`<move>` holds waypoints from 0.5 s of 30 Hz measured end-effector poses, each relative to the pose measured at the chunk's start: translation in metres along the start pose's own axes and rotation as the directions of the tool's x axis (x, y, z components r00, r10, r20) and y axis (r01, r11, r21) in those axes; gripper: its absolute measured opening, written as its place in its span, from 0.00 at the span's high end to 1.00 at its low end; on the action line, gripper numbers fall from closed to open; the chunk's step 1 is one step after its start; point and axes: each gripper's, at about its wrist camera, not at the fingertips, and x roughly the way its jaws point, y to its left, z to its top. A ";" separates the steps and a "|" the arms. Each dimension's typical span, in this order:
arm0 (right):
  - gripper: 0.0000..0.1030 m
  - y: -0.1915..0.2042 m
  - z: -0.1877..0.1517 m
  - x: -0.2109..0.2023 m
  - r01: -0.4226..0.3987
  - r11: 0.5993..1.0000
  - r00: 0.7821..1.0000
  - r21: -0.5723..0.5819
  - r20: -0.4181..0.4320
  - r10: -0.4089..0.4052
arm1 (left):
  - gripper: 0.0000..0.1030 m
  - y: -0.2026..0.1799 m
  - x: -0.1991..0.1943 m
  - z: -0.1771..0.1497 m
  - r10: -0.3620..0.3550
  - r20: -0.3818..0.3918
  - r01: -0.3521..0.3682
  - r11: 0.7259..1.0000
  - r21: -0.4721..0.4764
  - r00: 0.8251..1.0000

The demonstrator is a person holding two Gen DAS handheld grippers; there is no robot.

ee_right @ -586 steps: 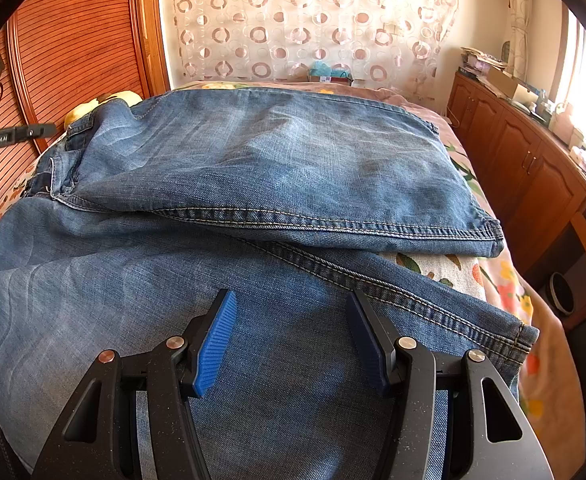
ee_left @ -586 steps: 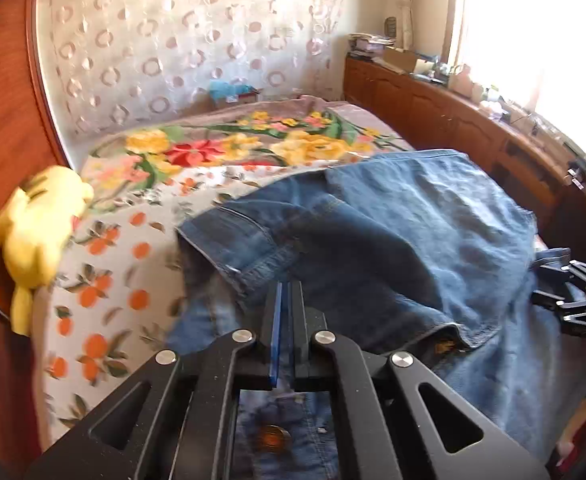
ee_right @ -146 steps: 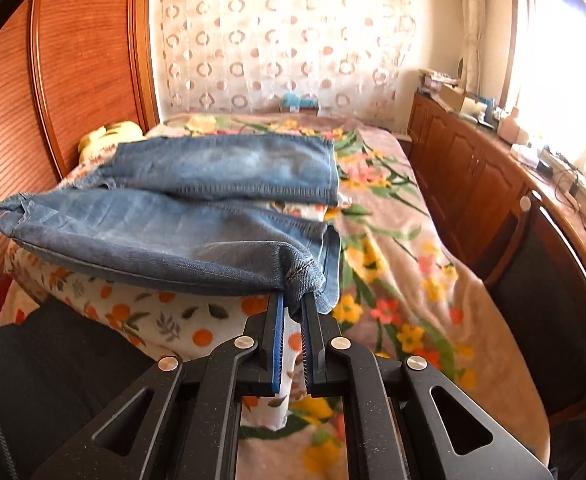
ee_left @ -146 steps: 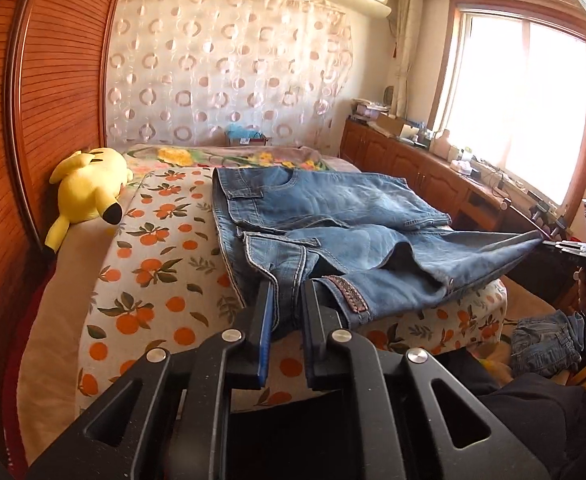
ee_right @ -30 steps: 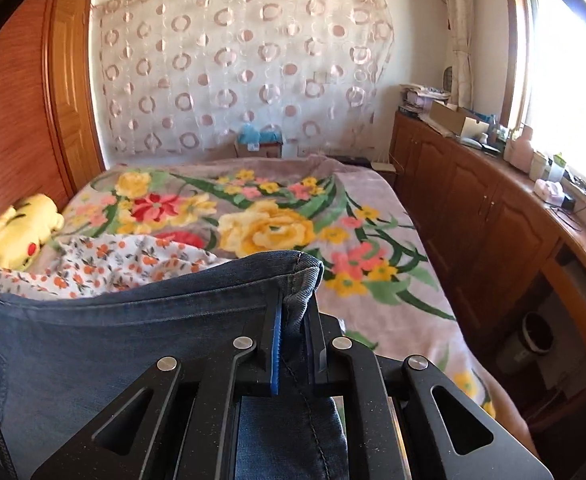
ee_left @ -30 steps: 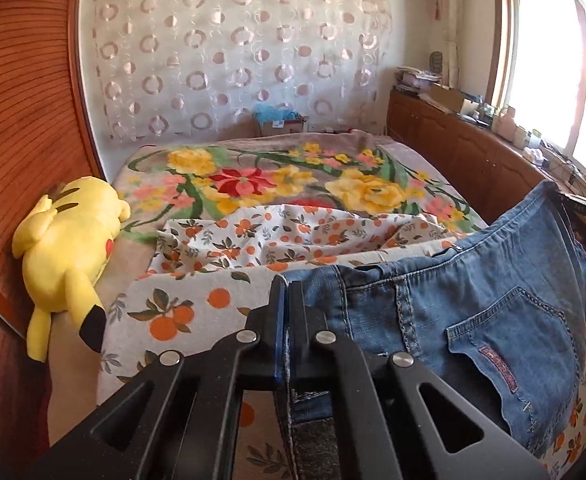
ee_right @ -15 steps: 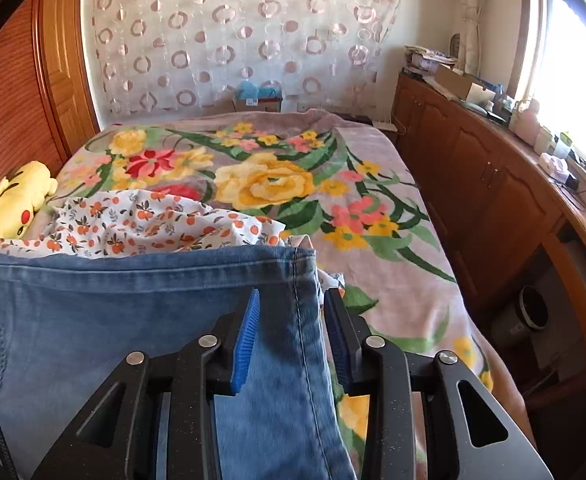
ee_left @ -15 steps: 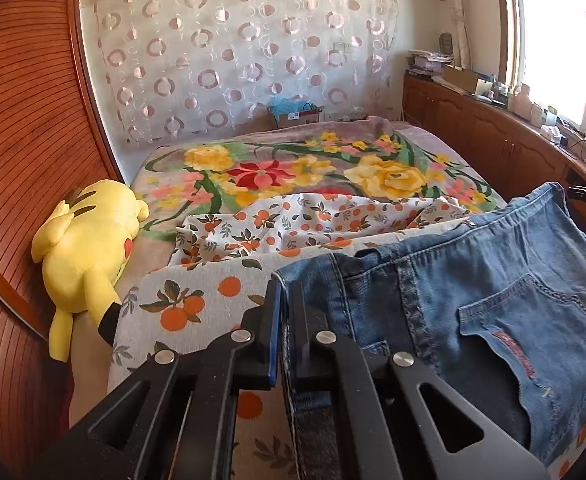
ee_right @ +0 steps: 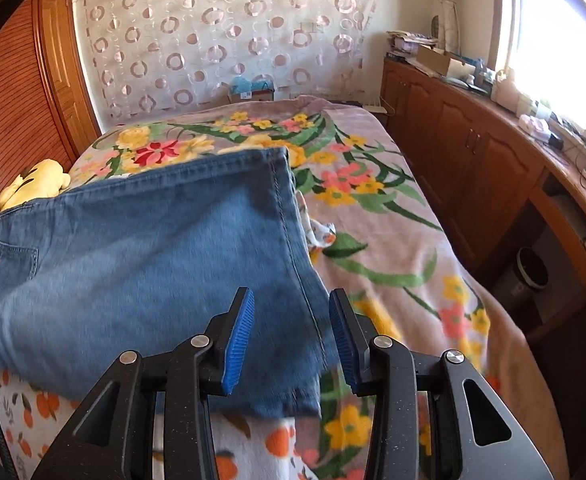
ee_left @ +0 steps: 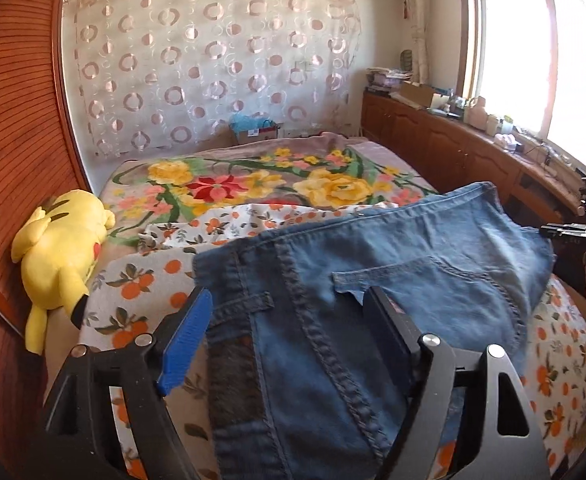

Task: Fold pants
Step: 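Lower the folded jeans onto the sheet and open both grippers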

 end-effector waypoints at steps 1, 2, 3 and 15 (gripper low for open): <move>0.61 -0.004 -0.005 -0.002 0.008 1.000 1.000 0.007 -0.005 -0.008 | 0.24 -0.006 -0.004 -0.002 -0.005 0.001 0.005 1.000 0.005 1.000; 0.61 -0.007 -0.008 -0.006 0.029 1.000 1.000 0.010 -0.012 -0.029 | 0.24 -0.010 -0.006 -0.004 -0.014 0.003 0.014 1.000 0.011 1.000; 0.61 -0.008 -0.012 -0.010 0.052 0.999 0.998 0.014 -0.019 -0.052 | 0.24 -0.015 -0.009 -0.007 -0.023 0.005 0.023 1.000 0.015 1.000; 0.61 0.022 -0.055 -0.067 -0.001 1.000 0.999 0.021 0.054 -0.001 | 0.24 -0.071 -0.034 -0.040 -0.086 -0.016 0.087 0.994 0.071 0.996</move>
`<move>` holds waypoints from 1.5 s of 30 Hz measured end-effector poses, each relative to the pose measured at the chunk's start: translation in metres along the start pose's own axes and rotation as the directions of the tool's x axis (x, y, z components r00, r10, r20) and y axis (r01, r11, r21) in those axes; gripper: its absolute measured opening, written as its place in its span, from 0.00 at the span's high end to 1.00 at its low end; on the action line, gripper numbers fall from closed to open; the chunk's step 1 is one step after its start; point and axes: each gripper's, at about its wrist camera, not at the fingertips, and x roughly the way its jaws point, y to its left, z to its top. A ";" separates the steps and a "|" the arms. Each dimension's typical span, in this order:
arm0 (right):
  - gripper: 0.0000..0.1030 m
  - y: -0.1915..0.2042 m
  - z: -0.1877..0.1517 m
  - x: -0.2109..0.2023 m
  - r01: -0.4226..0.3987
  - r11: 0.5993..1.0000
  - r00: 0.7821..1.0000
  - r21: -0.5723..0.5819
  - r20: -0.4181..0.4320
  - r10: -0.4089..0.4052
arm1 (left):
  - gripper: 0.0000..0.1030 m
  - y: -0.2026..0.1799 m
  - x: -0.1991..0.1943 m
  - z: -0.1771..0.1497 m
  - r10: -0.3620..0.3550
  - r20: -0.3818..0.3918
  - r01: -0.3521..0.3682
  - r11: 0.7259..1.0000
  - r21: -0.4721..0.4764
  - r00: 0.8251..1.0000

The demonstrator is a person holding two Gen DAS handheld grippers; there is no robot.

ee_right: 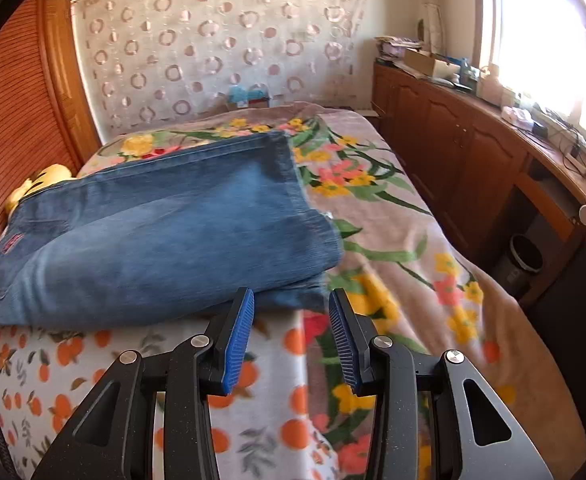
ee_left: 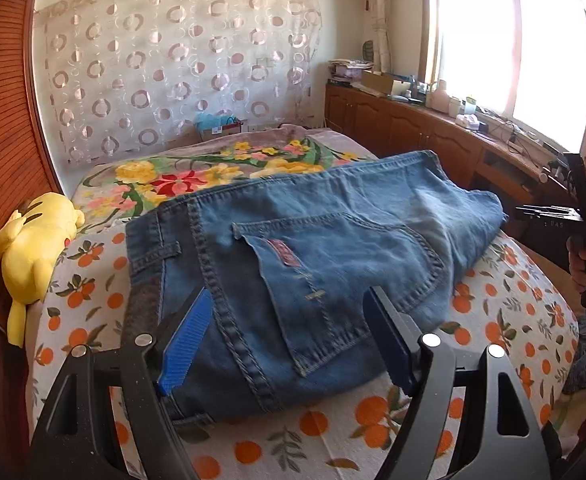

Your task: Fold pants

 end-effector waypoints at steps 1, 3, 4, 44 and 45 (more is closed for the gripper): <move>0.61 0.005 -0.004 -0.005 -0.009 1.000 1.000 -0.007 0.007 0.009 | 0.24 -0.002 -0.002 -0.001 -0.004 0.000 0.004 1.000 0.002 1.000; 0.61 0.014 -0.015 -0.014 -0.031 0.999 0.999 -0.016 0.021 0.032 | 0.24 -0.008 -0.006 -0.006 -0.010 -0.003 0.010 1.000 0.006 1.000; 0.61 0.017 -0.020 -0.017 -0.044 0.999 0.999 -0.019 0.024 0.044 | 0.24 -0.012 -0.008 -0.009 -0.012 -0.004 0.012 1.000 0.009 1.000; 0.61 0.066 -0.081 -0.029 -0.126 0.989 0.992 -0.081 0.013 0.127 | 0.25 -0.097 0.019 -0.029 -0.051 -0.061 0.063 0.974 0.217 0.997; 0.61 0.066 -0.082 -0.028 -0.125 0.989 0.992 -0.080 0.014 0.126 | 0.27 -0.100 0.025 -0.026 -0.042 -0.068 0.057 0.970 0.237 0.997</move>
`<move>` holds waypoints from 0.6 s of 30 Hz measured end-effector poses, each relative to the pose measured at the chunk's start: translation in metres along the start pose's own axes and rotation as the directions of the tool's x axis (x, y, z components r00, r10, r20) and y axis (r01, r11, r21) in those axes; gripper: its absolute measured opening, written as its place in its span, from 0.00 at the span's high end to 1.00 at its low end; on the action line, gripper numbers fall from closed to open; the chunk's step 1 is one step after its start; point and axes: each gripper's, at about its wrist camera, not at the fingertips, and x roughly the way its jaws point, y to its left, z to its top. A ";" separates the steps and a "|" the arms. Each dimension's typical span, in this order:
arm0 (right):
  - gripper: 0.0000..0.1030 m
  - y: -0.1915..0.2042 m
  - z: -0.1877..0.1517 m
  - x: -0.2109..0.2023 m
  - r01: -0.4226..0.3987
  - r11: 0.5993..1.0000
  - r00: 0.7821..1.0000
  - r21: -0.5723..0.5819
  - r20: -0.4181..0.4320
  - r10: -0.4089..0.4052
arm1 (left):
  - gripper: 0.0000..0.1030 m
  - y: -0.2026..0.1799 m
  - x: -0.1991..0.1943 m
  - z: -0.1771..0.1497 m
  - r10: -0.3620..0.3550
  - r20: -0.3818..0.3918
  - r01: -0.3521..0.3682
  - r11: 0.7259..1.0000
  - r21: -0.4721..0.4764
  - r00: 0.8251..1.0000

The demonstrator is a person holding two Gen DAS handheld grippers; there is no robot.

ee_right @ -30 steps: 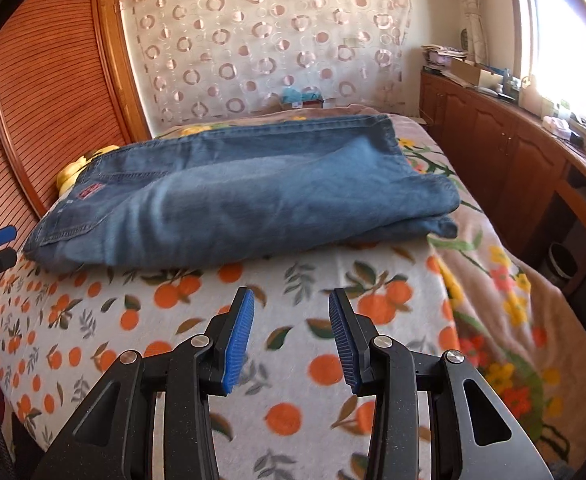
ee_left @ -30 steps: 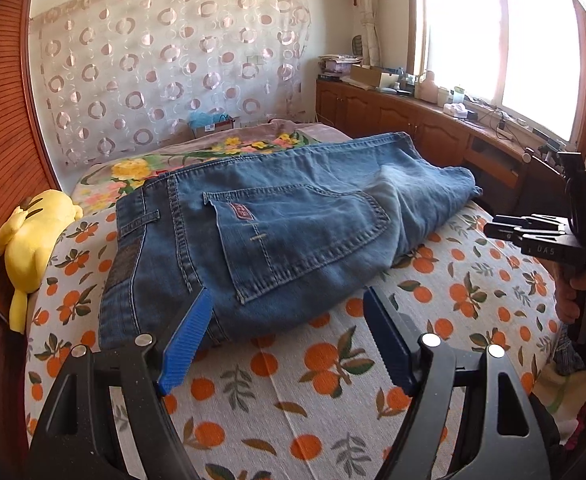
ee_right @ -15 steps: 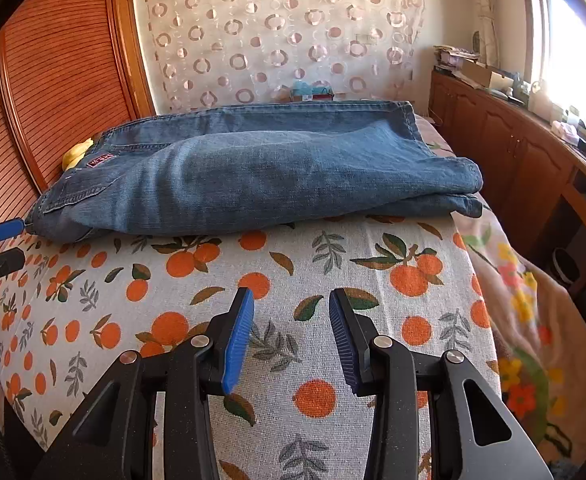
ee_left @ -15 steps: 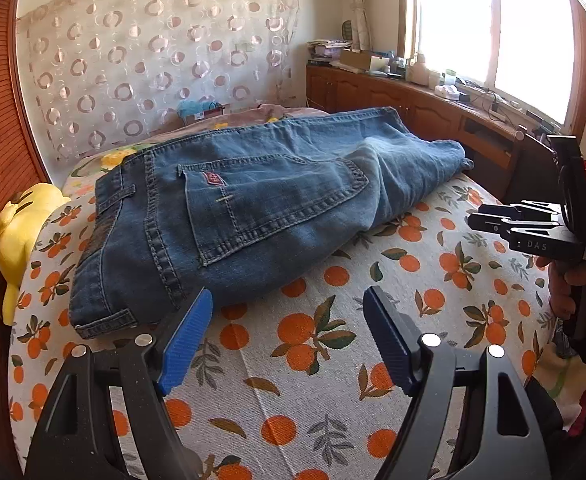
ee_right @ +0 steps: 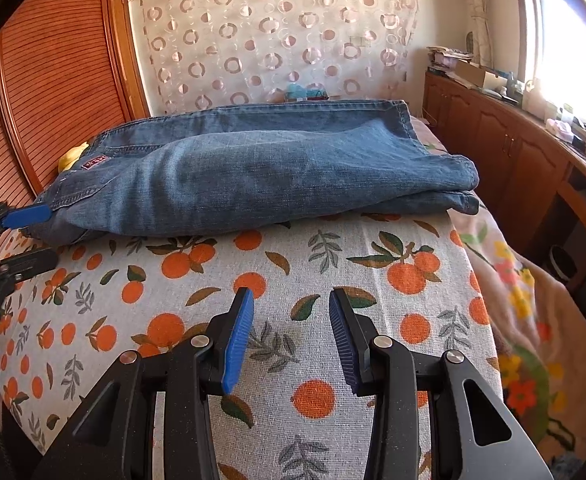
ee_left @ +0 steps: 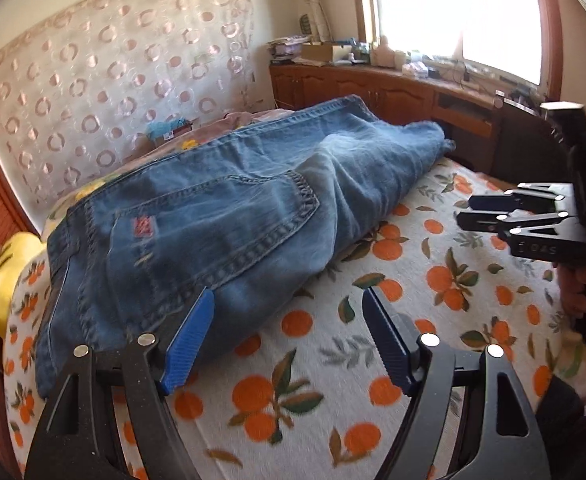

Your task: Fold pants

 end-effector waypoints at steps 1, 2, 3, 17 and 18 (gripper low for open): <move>0.61 -0.001 0.000 0.000 0.000 1.000 1.000 0.000 0.001 0.000 | 0.32 -0.001 0.005 0.002 0.006 -0.006 -0.006 1.000 0.014 1.000; 0.61 -0.001 -0.001 0.000 -0.001 1.000 1.000 0.000 0.001 0.001 | 0.36 -0.002 0.011 0.006 0.017 -0.016 -0.017 0.999 0.034 1.000; 0.61 -0.001 -0.001 0.000 0.000 1.000 1.000 0.001 0.003 0.000 | 0.45 -0.002 0.017 0.009 0.032 -0.021 -0.031 0.998 0.048 0.999; 0.61 -0.004 0.003 0.003 -0.007 1.000 1.000 0.006 -0.011 0.007 | 0.95 0.041 0.013 0.060 -0.003 0.044 0.007 0.995 -0.098 0.999; 0.61 -0.003 0.006 0.003 -0.014 1.000 1.000 0.001 -0.014 0.014 | 0.95 0.042 0.014 0.063 0.005 0.042 -0.001 0.996 -0.092 0.999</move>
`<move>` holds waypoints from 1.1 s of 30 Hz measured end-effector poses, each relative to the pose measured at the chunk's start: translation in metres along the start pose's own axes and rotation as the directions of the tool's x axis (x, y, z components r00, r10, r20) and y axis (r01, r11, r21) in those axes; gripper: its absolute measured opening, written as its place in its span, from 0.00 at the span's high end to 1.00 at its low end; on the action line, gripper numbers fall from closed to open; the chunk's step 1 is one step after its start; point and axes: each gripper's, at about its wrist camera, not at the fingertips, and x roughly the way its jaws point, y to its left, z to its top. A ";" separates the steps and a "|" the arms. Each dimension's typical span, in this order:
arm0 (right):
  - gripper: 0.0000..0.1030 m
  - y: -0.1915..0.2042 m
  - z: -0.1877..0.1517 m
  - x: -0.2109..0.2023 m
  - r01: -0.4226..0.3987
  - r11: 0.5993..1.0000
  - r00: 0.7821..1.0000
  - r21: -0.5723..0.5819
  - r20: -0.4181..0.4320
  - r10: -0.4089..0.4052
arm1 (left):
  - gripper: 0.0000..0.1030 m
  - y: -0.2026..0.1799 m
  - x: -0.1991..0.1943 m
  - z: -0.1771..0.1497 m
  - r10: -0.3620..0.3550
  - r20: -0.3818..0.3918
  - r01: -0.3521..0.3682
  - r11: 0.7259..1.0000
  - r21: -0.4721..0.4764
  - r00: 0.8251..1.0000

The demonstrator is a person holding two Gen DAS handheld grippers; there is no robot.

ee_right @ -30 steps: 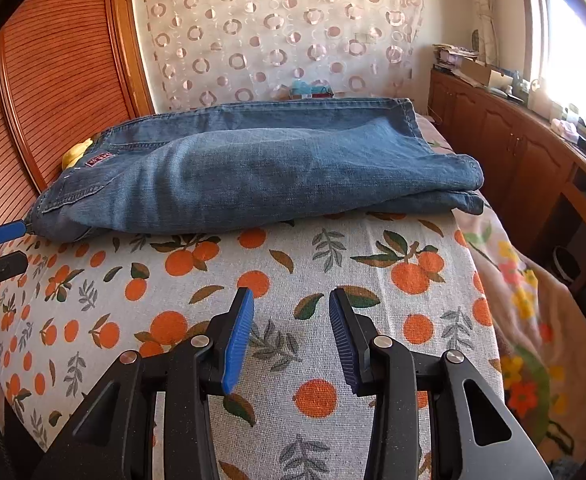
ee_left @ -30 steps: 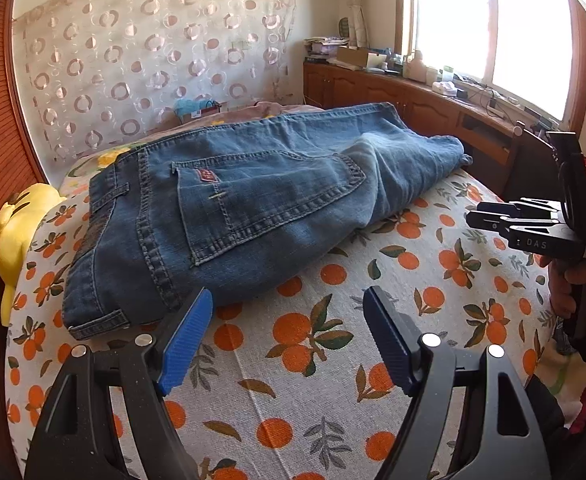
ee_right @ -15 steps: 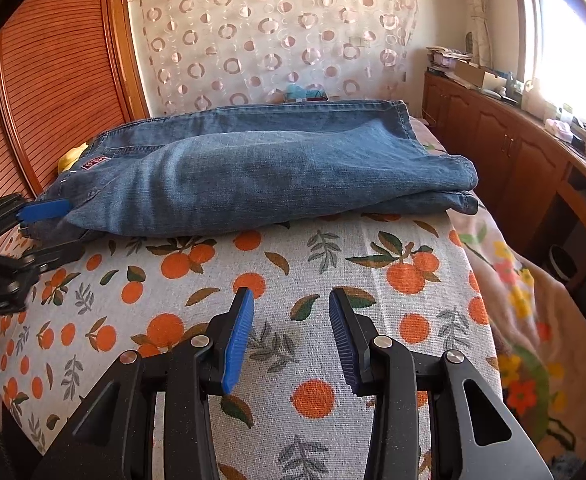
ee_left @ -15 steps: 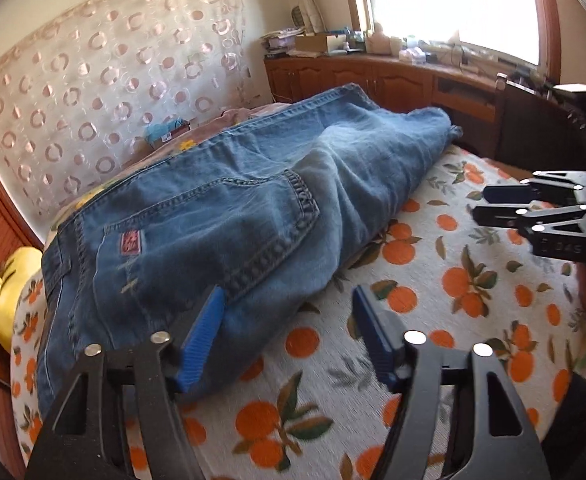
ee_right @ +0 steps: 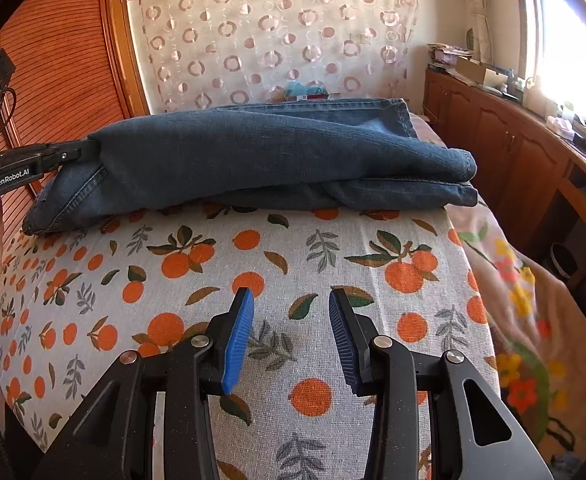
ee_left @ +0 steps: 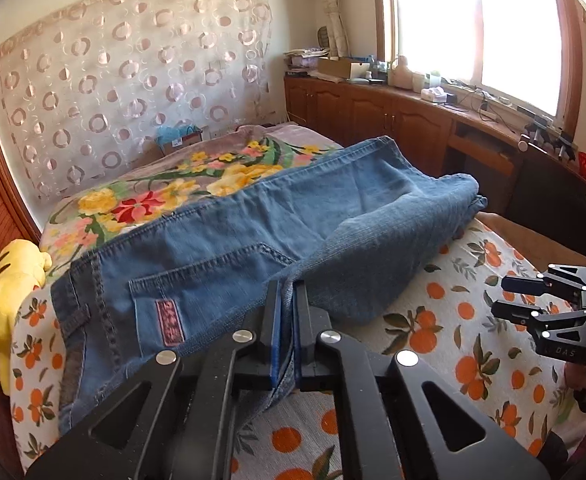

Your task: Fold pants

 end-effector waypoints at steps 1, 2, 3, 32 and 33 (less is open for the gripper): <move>0.61 0.002 0.002 0.001 -0.009 1.000 1.000 -0.014 -0.006 0.009 | 0.95 0.000 0.002 0.001 0.005 -0.002 -0.005 1.000 0.003 1.000; 0.61 0.004 0.006 0.002 -0.013 0.999 1.000 -0.030 -0.010 0.012 | 0.95 0.001 0.004 0.003 0.009 -0.004 -0.009 1.000 0.002 1.000; 0.61 0.008 0.008 0.003 -0.012 0.999 1.000 -0.039 -0.010 0.012 | 0.95 0.003 0.006 0.004 0.008 -0.004 -0.008 1.000 -0.003 1.000; 0.88 0.095 0.097 0.088 -0.235 0.956 0.972 -0.173 -0.021 0.235 | 0.90 0.029 -0.005 -0.023 -0.006 -0.039 0.003 0.998 -0.057 0.999; 0.90 0.095 0.094 0.087 -0.236 0.956 0.971 -0.174 -0.018 0.237 | 0.85 0.031 -0.009 -0.027 -0.005 -0.040 0.003 0.998 -0.056 0.999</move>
